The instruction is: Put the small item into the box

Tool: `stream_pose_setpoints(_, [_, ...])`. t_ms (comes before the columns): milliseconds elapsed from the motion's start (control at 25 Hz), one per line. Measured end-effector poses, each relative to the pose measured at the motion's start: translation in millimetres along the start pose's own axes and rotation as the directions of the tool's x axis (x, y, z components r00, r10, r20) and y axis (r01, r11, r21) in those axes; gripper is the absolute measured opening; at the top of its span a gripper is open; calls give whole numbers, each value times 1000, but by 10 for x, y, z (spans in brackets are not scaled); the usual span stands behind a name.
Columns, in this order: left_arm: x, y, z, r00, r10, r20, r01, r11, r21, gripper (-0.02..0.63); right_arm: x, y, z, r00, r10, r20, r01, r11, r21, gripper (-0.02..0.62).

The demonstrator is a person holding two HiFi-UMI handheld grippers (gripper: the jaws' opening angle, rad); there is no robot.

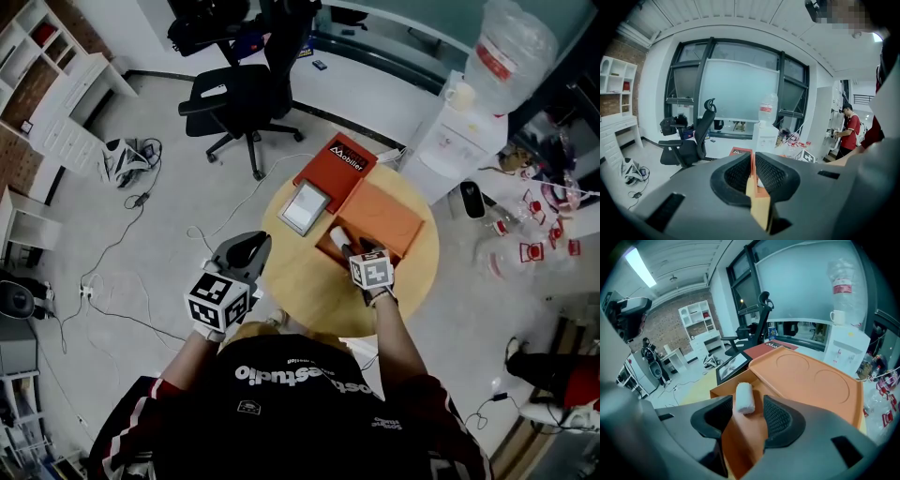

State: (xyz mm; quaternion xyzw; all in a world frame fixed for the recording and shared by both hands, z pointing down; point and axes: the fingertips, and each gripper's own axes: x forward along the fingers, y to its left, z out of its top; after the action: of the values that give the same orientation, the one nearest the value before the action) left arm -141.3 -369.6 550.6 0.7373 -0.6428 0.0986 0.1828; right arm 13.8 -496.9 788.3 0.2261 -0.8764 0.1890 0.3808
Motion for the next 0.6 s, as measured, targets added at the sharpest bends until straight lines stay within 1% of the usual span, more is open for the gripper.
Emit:
stream_pose_setpoints(400, [77, -9, 45, 999, -51, 0, 51, 998, 35, 43, -303, -73, -36, 996, -73, 52, 70, 996, 59, 216])
stream_pose_setpoints(600, [126, 16, 97, 997, -81, 4, 81, 996, 45, 43, -524, -112, -76, 990, -110, 91, 97, 986, 137, 216])
